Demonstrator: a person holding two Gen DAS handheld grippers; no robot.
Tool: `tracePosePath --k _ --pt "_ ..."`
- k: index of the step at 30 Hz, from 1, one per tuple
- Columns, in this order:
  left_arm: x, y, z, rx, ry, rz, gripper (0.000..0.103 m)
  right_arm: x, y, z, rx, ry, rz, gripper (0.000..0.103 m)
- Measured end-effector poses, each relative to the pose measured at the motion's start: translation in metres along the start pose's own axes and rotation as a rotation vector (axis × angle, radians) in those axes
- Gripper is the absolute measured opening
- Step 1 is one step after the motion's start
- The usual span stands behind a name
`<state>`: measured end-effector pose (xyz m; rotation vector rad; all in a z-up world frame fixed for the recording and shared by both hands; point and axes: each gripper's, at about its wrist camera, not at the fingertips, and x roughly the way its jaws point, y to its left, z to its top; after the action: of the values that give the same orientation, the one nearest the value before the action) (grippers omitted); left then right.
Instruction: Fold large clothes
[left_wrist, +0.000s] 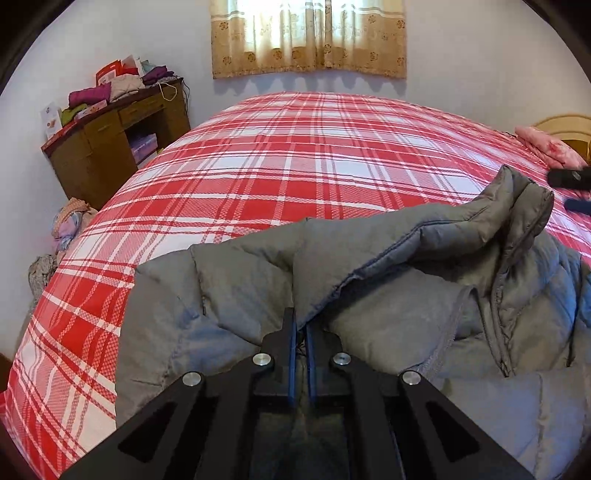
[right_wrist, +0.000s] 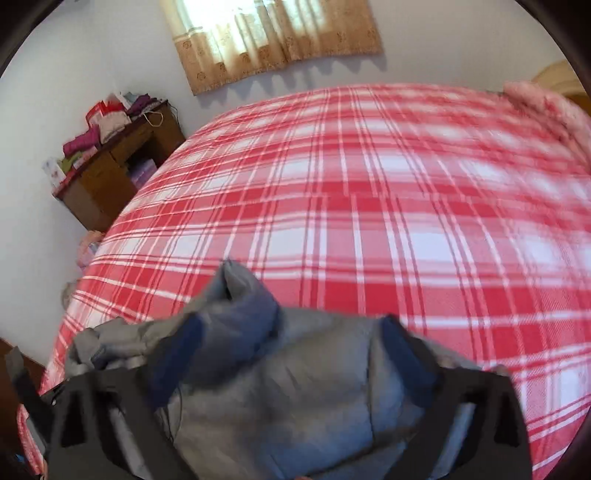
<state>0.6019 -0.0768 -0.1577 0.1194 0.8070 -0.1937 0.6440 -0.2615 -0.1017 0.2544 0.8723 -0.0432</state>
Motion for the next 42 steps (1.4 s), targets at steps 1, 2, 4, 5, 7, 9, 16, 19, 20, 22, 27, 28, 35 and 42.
tracePosePath --k 1,2,4,5,7,9,16,19,20,22,27,28,35,42 --pt "-0.001 0.0 -0.001 0.003 -0.004 0.004 0.004 0.006 0.005 0.002 -0.002 0.018 0.007 0.087" --pt "-0.001 0.0 -0.002 -0.001 -0.007 0.006 0.004 0.016 0.009 0.003 -0.001 0.06 0.014 0.087" --pt "-0.002 0.005 -0.002 -0.025 -0.011 0.005 0.004 0.03 0.012 -0.001 0.005 0.113 0.012 0.072" --pt "-0.002 0.01 -0.002 -0.054 -0.011 -0.008 0.004 0.035 0.012 -0.007 -0.005 0.127 -0.019 0.057" --pt "-0.003 0.019 -0.002 -0.092 -0.008 -0.024 0.004 0.038 0.01 -0.024 -0.045 0.135 -0.055 0.014" --pt "-0.002 0.025 -0.003 -0.118 -0.002 -0.043 0.004 0.032 0.0 -0.039 -0.042 0.12 -0.043 0.012" --pt "-0.029 0.011 -0.004 -0.065 -0.045 -0.013 0.004 0.023 -0.012 -0.065 -0.12 0.083 -0.08 0.01" --pt "-0.061 0.002 0.002 -0.046 -0.085 -0.031 0.004 0.022 -0.01 -0.064 -0.14 0.059 -0.097 0.01" --pt "-0.072 -0.001 0.004 -0.035 -0.109 -0.029 0.004 0.022 -0.01 -0.065 -0.142 0.058 -0.099 0.01" --pt "-0.089 -0.002 0.012 -0.046 -0.149 -0.03 0.005 0.022 -0.012 -0.066 -0.142 0.056 -0.098 0.01" --pt "-0.052 0.008 0.052 -0.121 -0.09 0.183 0.084 0.013 -0.016 -0.068 -0.146 0.041 -0.111 0.011" --pt "-0.035 0.01 0.056 -0.112 -0.054 0.212 0.083 0.008 -0.017 -0.067 -0.139 0.036 -0.109 0.014" --pt "0.013 0.009 0.035 -0.032 0.044 0.228 0.084 -0.036 -0.02 -0.053 -0.114 -0.024 -0.113 0.033" --pt "-0.029 -0.006 0.064 -0.112 -0.095 0.104 0.084 -0.035 0.018 -0.02 -0.074 -0.088 -0.052 0.044"
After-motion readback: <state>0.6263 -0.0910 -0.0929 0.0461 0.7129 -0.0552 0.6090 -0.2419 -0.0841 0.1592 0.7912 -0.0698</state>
